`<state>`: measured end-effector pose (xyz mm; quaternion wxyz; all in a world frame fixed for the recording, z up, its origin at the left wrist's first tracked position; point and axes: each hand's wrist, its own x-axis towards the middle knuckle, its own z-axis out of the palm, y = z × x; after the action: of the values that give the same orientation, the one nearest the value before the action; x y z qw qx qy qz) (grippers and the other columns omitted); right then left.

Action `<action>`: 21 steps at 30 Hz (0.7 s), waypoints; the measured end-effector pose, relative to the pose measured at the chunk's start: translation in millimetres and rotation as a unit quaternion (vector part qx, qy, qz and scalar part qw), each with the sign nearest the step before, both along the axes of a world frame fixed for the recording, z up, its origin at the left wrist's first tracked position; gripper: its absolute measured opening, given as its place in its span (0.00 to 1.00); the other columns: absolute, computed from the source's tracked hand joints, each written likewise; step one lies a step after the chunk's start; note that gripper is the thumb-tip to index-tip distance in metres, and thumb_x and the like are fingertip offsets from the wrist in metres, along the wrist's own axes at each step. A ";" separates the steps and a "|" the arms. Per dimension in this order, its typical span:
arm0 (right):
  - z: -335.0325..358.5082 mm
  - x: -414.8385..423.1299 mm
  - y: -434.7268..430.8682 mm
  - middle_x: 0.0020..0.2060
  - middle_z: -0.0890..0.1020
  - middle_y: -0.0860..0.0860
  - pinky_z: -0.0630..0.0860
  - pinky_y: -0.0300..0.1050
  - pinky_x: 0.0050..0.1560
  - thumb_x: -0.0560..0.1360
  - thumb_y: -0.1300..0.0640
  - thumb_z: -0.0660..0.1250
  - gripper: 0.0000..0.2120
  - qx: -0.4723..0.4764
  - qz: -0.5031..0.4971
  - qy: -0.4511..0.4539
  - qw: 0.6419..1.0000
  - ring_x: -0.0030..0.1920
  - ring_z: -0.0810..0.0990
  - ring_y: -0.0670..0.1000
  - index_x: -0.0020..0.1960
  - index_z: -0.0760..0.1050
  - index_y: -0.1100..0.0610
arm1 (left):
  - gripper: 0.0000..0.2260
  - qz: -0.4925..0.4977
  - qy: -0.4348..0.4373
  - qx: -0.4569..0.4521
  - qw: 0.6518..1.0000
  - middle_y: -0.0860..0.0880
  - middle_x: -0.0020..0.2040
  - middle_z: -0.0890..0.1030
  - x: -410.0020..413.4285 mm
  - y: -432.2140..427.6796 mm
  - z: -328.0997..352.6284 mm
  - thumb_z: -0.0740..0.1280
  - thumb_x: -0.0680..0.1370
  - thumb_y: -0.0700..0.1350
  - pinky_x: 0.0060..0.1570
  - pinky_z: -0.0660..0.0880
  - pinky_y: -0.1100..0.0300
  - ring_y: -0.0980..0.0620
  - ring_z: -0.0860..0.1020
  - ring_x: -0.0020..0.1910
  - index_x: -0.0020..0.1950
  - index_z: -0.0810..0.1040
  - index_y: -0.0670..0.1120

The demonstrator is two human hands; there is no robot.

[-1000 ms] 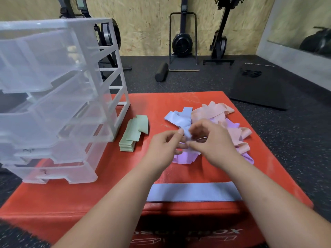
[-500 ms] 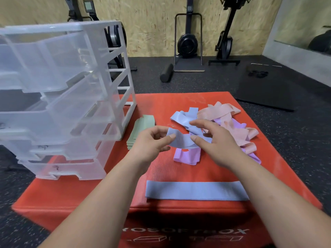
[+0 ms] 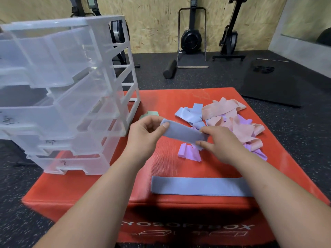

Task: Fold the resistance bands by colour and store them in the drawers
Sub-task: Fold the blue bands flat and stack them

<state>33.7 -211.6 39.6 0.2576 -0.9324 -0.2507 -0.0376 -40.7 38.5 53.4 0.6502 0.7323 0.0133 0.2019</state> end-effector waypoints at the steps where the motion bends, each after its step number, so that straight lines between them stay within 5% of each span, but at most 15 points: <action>1: -2.8 3.7 -8.5 0.37 0.78 0.46 0.75 0.52 0.42 0.76 0.50 0.74 0.07 -0.016 -0.019 -0.006 1.000 0.41 0.76 0.52 0.45 0.77 0.47 | 0.02 0.022 -0.006 -0.004 1.000 0.47 0.44 0.87 0.4 4.3 -0.5 0.74 0.81 0.41 0.39 0.75 0.66 0.57 0.81 0.40 0.52 0.86 0.45; 8: 2.9 11.0 -64.5 0.37 0.82 0.45 0.74 0.47 0.42 0.77 0.50 0.74 0.04 -0.021 -0.068 0.033 0.997 0.42 0.80 0.48 0.45 0.80 0.44 | 0.02 0.084 0.032 -0.009 0.996 0.48 0.45 0.88 2.4 22.0 -12.8 0.75 0.80 0.42 0.44 0.81 0.59 0.54 0.85 0.44 0.52 0.86 0.46; 14: 16.9 -5.1 -87.3 0.42 0.84 0.45 0.71 0.26 0.40 0.75 0.59 0.77 0.06 0.095 -0.059 0.106 0.988 0.39 0.76 0.31 0.47 0.85 0.49 | 0.06 0.061 0.097 0.028 0.993 0.51 0.39 0.84 0.2 25.3 -21.7 0.76 0.79 0.40 0.40 0.76 0.59 0.56 0.79 0.35 0.55 0.84 0.46; 21: 8.2 -28.0 -106.2 0.46 0.89 0.56 0.82 0.36 0.41 0.73 0.67 0.78 0.17 0.281 -0.119 0.279 0.911 0.43 0.87 0.47 0.59 0.84 0.54 | 0.08 -0.013 0.156 0.060 0.986 0.42 0.41 0.80 -25.2 22.4 -22.8 0.76 0.77 0.34 0.38 0.80 0.62 0.50 0.78 0.35 0.54 0.84 0.42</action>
<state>5.7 -317.7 47.7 0.5619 -0.8170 -0.0348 0.1247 -65.9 60.9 30.7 0.5980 0.7923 0.0929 0.0777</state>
